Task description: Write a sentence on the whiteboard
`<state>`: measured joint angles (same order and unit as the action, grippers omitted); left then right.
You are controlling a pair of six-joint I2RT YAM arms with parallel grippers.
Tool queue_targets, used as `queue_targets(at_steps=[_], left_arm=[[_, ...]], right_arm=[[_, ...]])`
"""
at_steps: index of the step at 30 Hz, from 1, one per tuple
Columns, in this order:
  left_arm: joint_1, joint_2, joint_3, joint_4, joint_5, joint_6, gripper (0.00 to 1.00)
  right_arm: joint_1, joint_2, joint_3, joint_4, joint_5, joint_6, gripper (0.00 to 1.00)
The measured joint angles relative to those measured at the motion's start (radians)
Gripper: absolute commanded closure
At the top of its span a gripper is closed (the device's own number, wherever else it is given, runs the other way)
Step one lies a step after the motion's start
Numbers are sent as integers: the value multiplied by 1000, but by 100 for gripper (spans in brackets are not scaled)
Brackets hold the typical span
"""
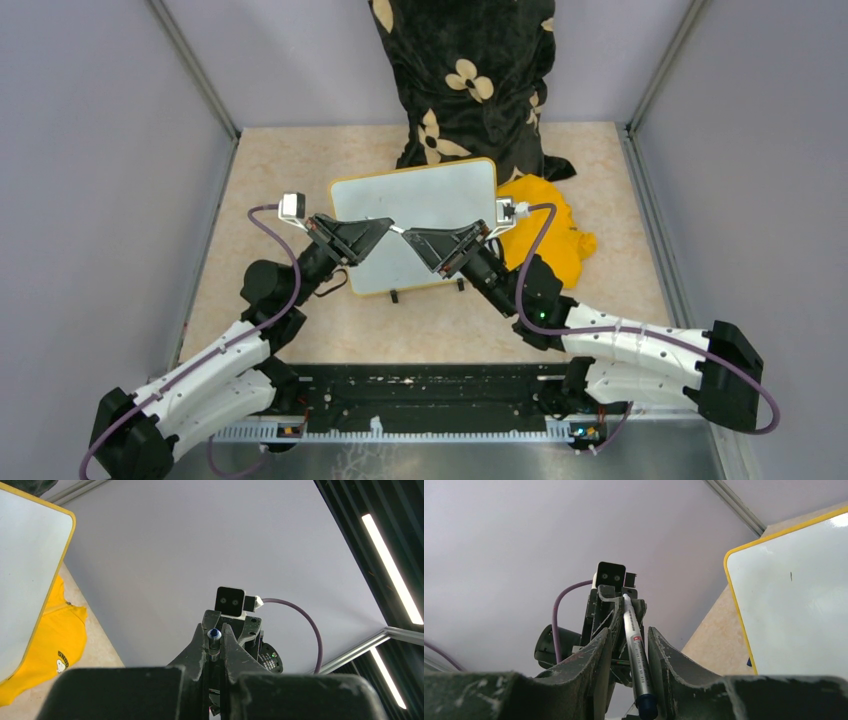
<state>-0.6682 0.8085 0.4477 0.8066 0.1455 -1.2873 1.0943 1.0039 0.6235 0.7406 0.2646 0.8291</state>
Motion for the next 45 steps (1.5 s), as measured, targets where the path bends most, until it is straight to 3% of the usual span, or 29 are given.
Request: queue_targets(at_steps=[34, 45], left_arm=[[-5, -3, 34, -84, 19, 43, 100], [-5, -11, 34, -96, 20, 47, 100]], right_arm=[[-26, -3, 0, -36, -53, 11, 65], [-32, -15, -1, -47, -55, 13, 69]])
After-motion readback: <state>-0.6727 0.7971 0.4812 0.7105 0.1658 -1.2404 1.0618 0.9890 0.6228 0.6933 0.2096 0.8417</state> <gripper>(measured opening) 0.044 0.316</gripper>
